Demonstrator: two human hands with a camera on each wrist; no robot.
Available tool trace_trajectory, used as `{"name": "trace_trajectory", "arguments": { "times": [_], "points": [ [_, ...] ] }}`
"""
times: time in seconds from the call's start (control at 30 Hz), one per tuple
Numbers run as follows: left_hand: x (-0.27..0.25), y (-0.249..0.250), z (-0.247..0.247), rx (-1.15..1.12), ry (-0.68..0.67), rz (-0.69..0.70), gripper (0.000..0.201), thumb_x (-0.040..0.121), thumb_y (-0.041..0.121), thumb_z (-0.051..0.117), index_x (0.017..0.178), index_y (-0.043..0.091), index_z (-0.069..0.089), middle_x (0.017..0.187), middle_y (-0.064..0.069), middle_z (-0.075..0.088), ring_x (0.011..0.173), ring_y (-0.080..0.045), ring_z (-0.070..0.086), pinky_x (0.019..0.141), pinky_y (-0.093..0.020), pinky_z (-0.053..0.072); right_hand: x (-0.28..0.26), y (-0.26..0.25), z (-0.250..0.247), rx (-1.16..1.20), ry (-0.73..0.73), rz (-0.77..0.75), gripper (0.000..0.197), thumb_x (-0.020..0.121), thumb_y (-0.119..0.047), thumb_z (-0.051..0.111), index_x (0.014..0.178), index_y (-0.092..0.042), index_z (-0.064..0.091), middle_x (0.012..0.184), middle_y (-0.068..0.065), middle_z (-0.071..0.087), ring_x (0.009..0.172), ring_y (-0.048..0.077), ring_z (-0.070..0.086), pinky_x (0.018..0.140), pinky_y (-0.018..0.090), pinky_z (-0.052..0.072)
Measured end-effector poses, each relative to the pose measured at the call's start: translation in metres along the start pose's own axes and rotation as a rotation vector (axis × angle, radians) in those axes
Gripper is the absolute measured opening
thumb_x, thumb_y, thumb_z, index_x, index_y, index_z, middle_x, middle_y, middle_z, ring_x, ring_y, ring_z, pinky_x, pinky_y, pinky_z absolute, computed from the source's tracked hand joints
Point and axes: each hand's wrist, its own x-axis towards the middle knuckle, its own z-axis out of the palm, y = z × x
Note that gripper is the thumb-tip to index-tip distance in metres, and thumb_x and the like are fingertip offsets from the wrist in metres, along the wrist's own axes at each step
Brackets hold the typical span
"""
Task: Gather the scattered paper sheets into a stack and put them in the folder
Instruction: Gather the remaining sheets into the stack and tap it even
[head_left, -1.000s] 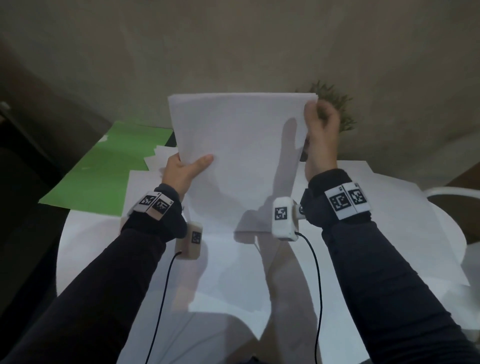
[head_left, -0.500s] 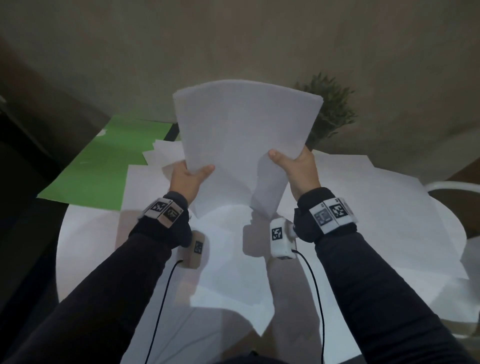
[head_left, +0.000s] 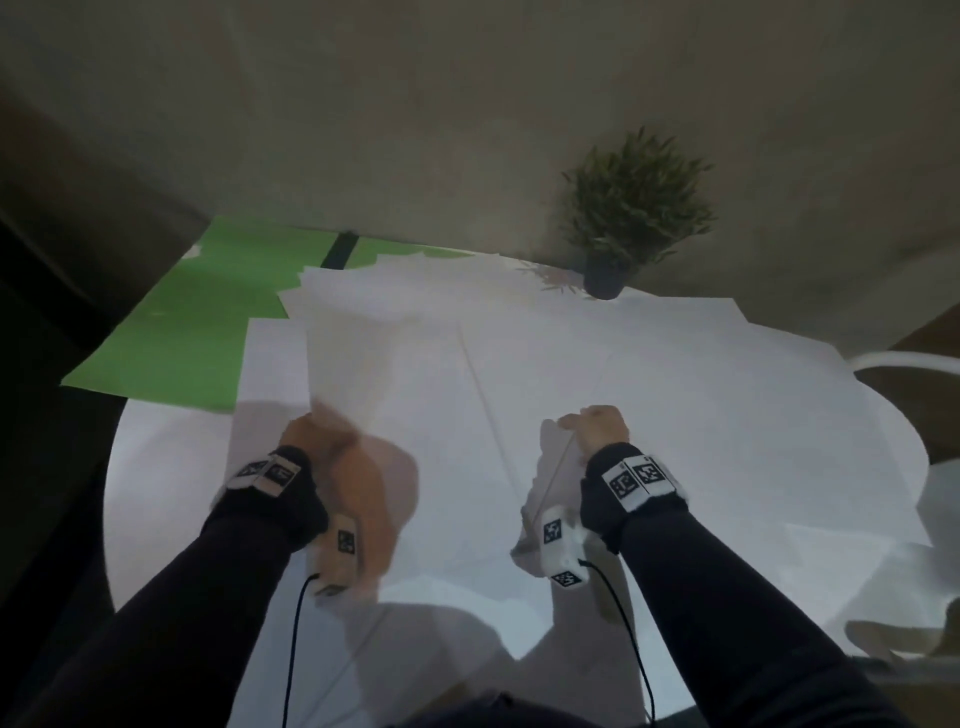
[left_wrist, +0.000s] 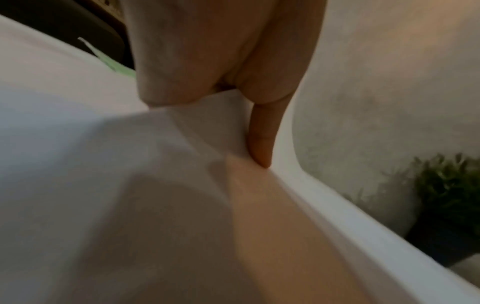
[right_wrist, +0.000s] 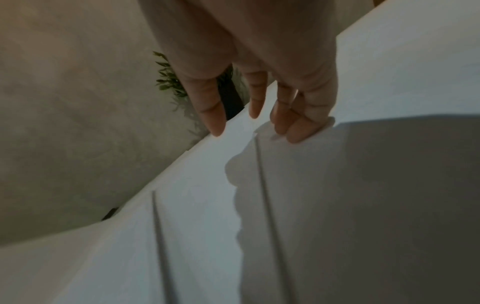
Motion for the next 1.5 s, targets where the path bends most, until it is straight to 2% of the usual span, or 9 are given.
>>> {"name": "trace_trajectory", "arguments": {
  "times": [0.17, 0.3, 0.5, 0.73, 0.93, 1.2, 1.27, 1.37, 1.5],
  "points": [
    [0.009, -0.011, 0.003, -0.062, -0.03, -0.013, 0.04, 0.082, 0.007, 0.067, 0.118, -0.008, 0.058, 0.118, -0.025, 0.061, 0.11, -0.04, 0.059, 0.095, -0.042, 0.048, -0.006, -0.005, 0.015, 0.191, -0.035, 0.035, 0.068, 0.08, -0.01, 0.067, 0.137, -0.004, 0.03, 0.121, 0.013, 0.049, 0.094, 0.027, 0.051, 0.082, 0.038, 0.052],
    [0.009, -0.014, 0.005, -0.122, -0.04, -0.027, 0.043, 0.078, 0.007, 0.072, 0.117, -0.009, 0.059, 0.115, -0.024, 0.063, 0.107, -0.038, 0.061, 0.096, -0.042, 0.047, -0.006, -0.002, 0.017, 0.034, -0.117, 0.026, 0.02, 0.08, -0.016, 0.07, 0.09, -0.006, 0.056, 0.08, 0.008, 0.058, 0.068, 0.021, 0.054, 0.063, 0.022, 0.045],
    [0.014, -0.019, 0.006, -0.222, -0.041, -0.047, 0.043, 0.072, 0.004, 0.075, 0.111, -0.008, 0.061, 0.111, -0.028, 0.064, 0.103, -0.042, 0.061, 0.096, -0.053, 0.048, -0.021, -0.021, 0.008, -0.168, 0.011, -0.246, 0.04, 0.089, -0.017, 0.059, 0.125, -0.001, 0.051, 0.124, 0.013, 0.058, 0.117, 0.029, 0.053, 0.09, 0.026, 0.04],
    [0.007, -0.005, 0.016, -0.21, -0.056, -0.022, 0.04, 0.073, 0.002, 0.075, 0.109, -0.008, 0.06, 0.112, -0.025, 0.064, 0.105, -0.04, 0.06, 0.097, -0.05, 0.047, -0.061, -0.097, -0.037, 0.088, 0.256, -0.724, 0.029, 0.093, -0.006, 0.05, 0.121, -0.005, 0.059, 0.111, 0.002, 0.06, 0.101, 0.013, 0.053, 0.084, 0.013, 0.035],
    [0.002, -0.009, 0.018, -0.222, -0.08, -0.062, 0.041, 0.075, 0.004, 0.074, 0.111, -0.007, 0.059, 0.1, -0.018, 0.063, 0.093, -0.034, 0.06, 0.09, -0.042, 0.049, -0.062, -0.116, -0.054, 0.736, 0.243, -0.535, 0.021, 0.087, 0.0, 0.057, 0.107, -0.008, 0.057, 0.1, 0.001, 0.063, 0.093, 0.015, 0.06, 0.082, 0.021, 0.05],
    [0.018, -0.015, 0.014, -0.626, -0.242, -0.229, 0.093, 0.064, 0.087, 0.044, 0.118, 0.012, 0.056, 0.112, -0.017, 0.065, 0.104, -0.035, 0.061, 0.097, -0.051, 0.045, -0.039, -0.027, 0.024, -0.314, -0.19, -0.459, 0.033, 0.09, -0.006, 0.048, 0.122, -0.012, 0.055, 0.112, 0.004, 0.054, 0.103, 0.027, 0.06, 0.069, 0.009, 0.041],
    [0.007, -0.009, 0.012, -0.593, -0.289, -0.178, 0.081, 0.068, 0.08, 0.05, 0.106, 0.009, 0.062, 0.101, -0.015, 0.068, 0.094, -0.031, 0.065, 0.09, -0.044, 0.049, -0.045, -0.02, 0.036, -0.446, -0.215, -0.496, 0.02, 0.089, -0.008, 0.049, 0.106, -0.01, 0.058, 0.097, 0.007, 0.06, 0.079, 0.024, 0.057, 0.056, 0.011, 0.043],
    [0.012, -0.015, 0.015, -0.389, -0.241, -0.101, 0.031, 0.078, 0.027, 0.073, 0.088, -0.001, 0.064, 0.082, -0.017, 0.065, 0.069, -0.029, 0.066, 0.066, -0.032, 0.054, -0.049, -0.017, 0.046, -0.388, -0.277, -0.488, 0.031, 0.089, -0.037, 0.058, 0.101, -0.008, 0.06, 0.1, 0.007, 0.066, 0.087, 0.026, 0.059, 0.072, 0.028, 0.045],
    [0.018, -0.02, 0.016, -0.25, -0.161, -0.101, 0.035, 0.07, 0.007, 0.077, 0.1, -0.006, 0.064, 0.088, -0.019, 0.067, 0.086, -0.035, 0.064, 0.085, -0.045, 0.053, -0.024, -0.019, 0.025, -0.261, 0.118, -0.09, 0.045, 0.086, -0.042, 0.055, 0.124, -0.019, 0.053, 0.128, 0.007, 0.05, 0.113, 0.029, 0.047, 0.088, 0.033, 0.035]
  ]
}}
